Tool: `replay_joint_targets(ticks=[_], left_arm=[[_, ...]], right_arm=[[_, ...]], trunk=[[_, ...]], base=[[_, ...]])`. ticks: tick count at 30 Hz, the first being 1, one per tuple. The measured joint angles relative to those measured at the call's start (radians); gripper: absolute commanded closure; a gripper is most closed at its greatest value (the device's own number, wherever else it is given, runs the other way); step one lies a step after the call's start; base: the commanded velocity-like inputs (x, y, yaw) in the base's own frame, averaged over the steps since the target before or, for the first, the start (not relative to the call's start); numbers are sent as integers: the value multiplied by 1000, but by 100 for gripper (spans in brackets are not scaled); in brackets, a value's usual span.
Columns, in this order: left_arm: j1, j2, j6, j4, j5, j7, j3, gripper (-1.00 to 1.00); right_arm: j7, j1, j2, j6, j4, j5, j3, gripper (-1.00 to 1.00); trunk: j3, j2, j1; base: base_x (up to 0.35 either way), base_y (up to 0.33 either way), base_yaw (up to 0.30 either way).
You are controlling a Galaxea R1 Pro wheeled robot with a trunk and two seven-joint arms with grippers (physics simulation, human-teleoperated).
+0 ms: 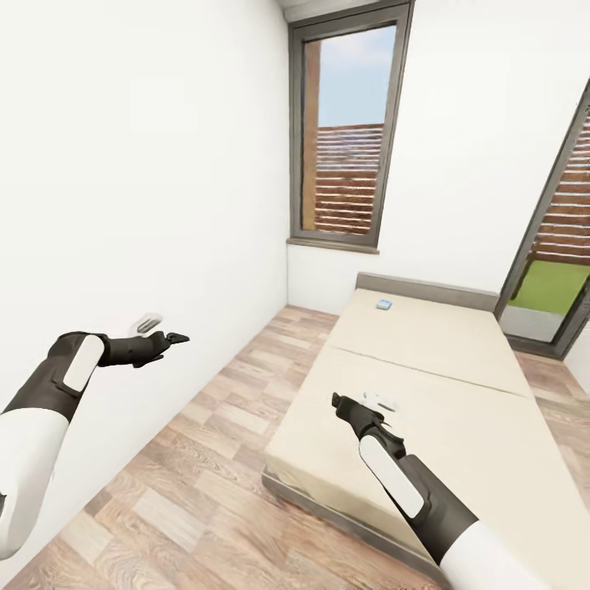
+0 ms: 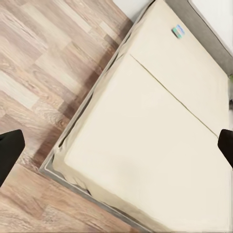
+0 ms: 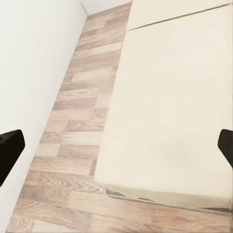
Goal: Put all the toys in the child's room - the three board games (two on the bed and one on the table), the two jigsaw puzzles on the table, and the tennis ball on the table - inside the toy box on the table in the child's room.
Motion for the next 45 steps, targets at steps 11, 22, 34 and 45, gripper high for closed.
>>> replay_joint_targets(ticks=[11,22,34,45], left_arm=[[0,0,0,0,0,1,-2,-100],[0,-2,0,0,0,1,-2,-100],[1,-3,-1,0,0,0,-2,-100],[1,-5,-37,4,0,0,-3,-100]], right_arm=[[0,0,0,0,2,0,0,-100],[0,0,0,0,3,0,0,-100],[0,0,1,0,6,0,-1,-100],[2,0,2,-1,24,0,-2,-100]], trunk=[[0,0,0],[0,0,0],[0,0,0],[0,0,0]], base=[[0,127,-277],[64,215,-281],[71,47,-281],[3,1,-281]])
